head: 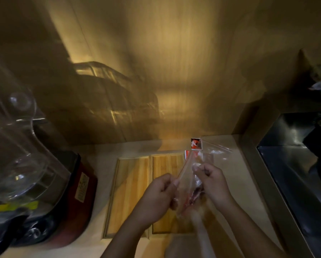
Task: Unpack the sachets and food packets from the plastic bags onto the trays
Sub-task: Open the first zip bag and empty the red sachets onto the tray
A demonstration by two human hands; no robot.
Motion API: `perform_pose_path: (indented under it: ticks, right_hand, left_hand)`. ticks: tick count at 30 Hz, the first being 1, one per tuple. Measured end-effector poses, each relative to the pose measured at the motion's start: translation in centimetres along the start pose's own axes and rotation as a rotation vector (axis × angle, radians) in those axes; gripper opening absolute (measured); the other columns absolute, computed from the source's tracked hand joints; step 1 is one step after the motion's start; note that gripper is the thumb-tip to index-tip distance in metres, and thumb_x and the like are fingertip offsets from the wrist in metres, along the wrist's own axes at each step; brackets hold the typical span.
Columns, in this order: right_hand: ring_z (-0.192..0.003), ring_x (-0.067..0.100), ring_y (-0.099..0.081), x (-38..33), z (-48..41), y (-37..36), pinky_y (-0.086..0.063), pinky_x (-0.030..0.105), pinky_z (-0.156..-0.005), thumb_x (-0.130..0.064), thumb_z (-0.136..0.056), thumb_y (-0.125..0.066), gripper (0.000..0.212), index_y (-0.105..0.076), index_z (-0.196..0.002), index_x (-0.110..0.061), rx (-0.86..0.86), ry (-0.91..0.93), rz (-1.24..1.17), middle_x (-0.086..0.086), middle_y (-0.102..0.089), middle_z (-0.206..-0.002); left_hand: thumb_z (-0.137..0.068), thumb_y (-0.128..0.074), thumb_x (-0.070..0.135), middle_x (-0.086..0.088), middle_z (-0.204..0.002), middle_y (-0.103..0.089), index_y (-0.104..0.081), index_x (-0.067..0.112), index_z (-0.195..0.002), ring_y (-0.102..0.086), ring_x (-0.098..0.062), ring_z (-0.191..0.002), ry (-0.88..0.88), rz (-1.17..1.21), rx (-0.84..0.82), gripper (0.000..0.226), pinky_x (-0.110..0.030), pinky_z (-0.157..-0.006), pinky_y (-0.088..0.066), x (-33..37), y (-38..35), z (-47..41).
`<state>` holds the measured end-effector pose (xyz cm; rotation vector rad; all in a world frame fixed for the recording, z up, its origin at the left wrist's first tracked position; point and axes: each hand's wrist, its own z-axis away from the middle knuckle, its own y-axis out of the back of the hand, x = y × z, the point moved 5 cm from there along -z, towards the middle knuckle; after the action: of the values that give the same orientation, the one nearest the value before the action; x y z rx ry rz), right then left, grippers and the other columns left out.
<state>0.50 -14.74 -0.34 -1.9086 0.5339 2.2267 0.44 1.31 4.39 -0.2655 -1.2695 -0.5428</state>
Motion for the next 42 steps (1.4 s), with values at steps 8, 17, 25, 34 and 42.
perform_pose_path:
  ticks: [8, 17, 25, 34, 42]
  right_hand:
    - [-0.091, 0.022, -0.058, 2.0, 0.1, -4.6, -0.047, 0.037, -0.085, -0.016, -0.085, -0.057, 0.009, -0.063, -0.091, -0.012, -0.104, -0.063, 0.393, 0.004, -0.059, -0.093]
    - [-0.05, 0.008, -0.055, -1.1, 4.6, -7.8, -0.044, 0.019, -0.048, -0.016, -0.088, -0.057, 0.012, -0.06, -0.077, -0.016, -0.285, -0.112, 0.049, 0.001, -0.062, -0.064]
    - [-0.042, 0.007, -0.054, -2.3, 5.9, -7.0, -0.043, 0.025, -0.049, -0.01, -0.087, -0.054, 0.028, -0.063, -0.061, -0.018, -0.286, -0.118, 0.063, -0.004, -0.059, -0.045]
    - [-0.041, 0.021, -0.059, -2.2, 6.3, -6.1, -0.047, 0.026, -0.042, -0.003, -0.087, -0.047, 0.037, -0.059, -0.054, -0.013, -0.356, -0.211, 0.067, 0.004, -0.059, -0.044]
    - [-0.041, 0.012, -0.06, -2.4, 6.9, -6.4, -0.049, 0.022, -0.039, -0.001, -0.088, -0.053, 0.038, -0.062, -0.053, -0.014, -0.498, -0.246, -0.012, -0.002, -0.061, -0.043]
  left_hand:
    - [-0.091, -0.046, -0.002, -0.004, -0.051, -0.055, -0.059, 0.002, -0.07, -0.054, -0.009, -0.044, 0.236, 0.23, 0.178, 0.025, -0.021, -0.048, -0.05, -3.7, 2.9, 2.0]
    - [-0.085, -0.056, -0.004, -0.009, -0.055, -0.061, -0.065, 0.001, -0.065, -0.057, -0.011, -0.046, 0.291, 0.334, 0.332, 0.022, -0.02, -0.045, -0.051, -4.0, 3.3, 2.4]
    - [-0.075, -0.063, -0.008, -0.002, -0.047, -0.063, -0.063, 0.004, -0.061, -0.056, -0.011, -0.041, 0.232, 0.199, 0.301, 0.018, -0.015, -0.038, -0.037, -2.9, 2.0, 2.7]
    - [-0.069, -0.065, -0.013, -0.003, -0.043, -0.058, -0.059, 0.004, -0.055, -0.054, -0.012, -0.04, 0.243, 0.28, 0.216, 0.023, -0.021, -0.045, -0.047, -3.8, 1.6, 2.7]
    - [-0.086, -0.062, 0.028, -0.003, -0.057, -0.061, -0.056, 0.007, -0.076, -0.057, -0.008, -0.043, 0.27, 0.203, 0.214, 0.024, -0.023, -0.048, -0.049, -3.8, 1.9, 2.5]
